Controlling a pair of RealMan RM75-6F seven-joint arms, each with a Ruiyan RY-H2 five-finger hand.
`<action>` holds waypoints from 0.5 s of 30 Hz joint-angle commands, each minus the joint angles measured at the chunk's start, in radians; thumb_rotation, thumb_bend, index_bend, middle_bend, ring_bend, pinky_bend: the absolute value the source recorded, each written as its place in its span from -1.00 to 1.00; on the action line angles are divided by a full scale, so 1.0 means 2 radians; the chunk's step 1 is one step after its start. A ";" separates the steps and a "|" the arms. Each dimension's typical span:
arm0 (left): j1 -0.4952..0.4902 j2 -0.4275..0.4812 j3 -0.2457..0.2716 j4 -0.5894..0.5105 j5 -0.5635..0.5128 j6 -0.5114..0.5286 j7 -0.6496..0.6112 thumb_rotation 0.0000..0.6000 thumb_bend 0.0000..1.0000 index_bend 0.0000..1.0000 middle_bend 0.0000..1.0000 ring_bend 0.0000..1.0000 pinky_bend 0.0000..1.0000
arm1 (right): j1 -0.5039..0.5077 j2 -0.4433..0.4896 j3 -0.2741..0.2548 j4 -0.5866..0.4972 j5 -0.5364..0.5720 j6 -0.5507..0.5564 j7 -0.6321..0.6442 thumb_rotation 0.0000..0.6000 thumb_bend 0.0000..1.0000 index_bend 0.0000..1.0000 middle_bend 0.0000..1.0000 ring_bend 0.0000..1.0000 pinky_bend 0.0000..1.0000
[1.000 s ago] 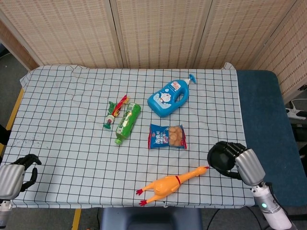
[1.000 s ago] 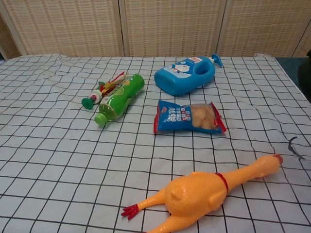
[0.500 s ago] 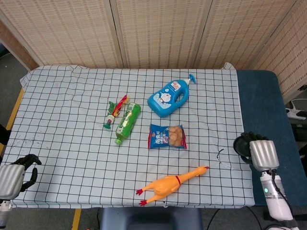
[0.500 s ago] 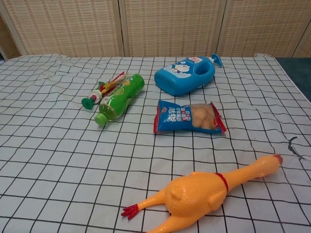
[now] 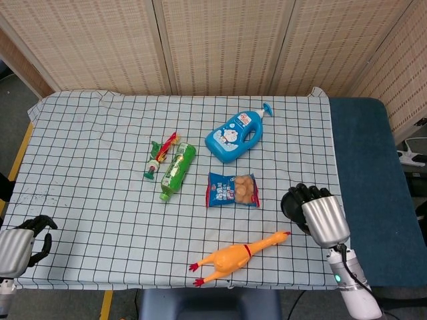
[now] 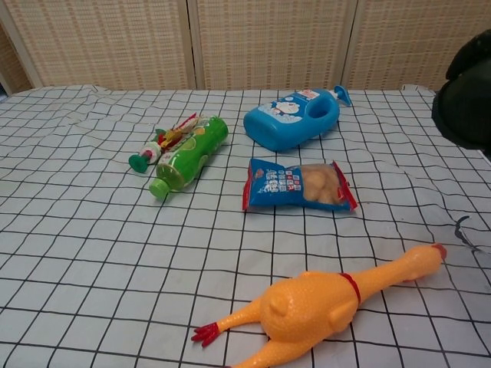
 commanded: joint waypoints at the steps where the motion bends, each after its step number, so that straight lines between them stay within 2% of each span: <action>1: 0.000 0.000 0.000 -0.001 0.000 0.000 0.001 1.00 0.21 -0.14 -0.29 -0.18 0.32 | -0.005 -0.010 0.002 0.083 0.089 -0.019 -0.005 1.00 -0.89 0.29 0.00 -0.22 0.00; 4: 0.000 0.000 -0.001 0.000 -0.001 0.000 0.000 1.00 0.21 -0.14 -0.28 -0.18 0.31 | -0.004 -0.029 0.011 0.143 0.122 -0.024 -0.003 1.00 -0.89 0.29 -0.01 -0.22 0.00; 7: -0.001 0.000 -0.001 -0.001 -0.003 -0.003 0.002 1.00 0.21 -0.14 -0.27 -0.18 0.31 | -0.001 -0.038 0.017 0.164 0.124 -0.024 0.021 1.00 -0.89 0.29 -0.01 -0.22 0.00; 11: -0.001 0.000 0.000 -0.002 -0.003 -0.005 0.003 1.00 0.21 -0.14 -0.26 -0.18 0.31 | 0.000 -0.027 0.009 0.130 0.087 -0.015 0.044 1.00 -0.89 0.29 -0.01 -0.22 0.00; 15: -0.001 0.001 0.001 -0.004 -0.001 -0.003 0.004 1.00 0.21 -0.14 -0.26 -0.18 0.31 | 0.002 -0.002 -0.008 0.050 0.032 -0.009 0.047 1.00 -0.89 0.29 -0.01 -0.22 0.00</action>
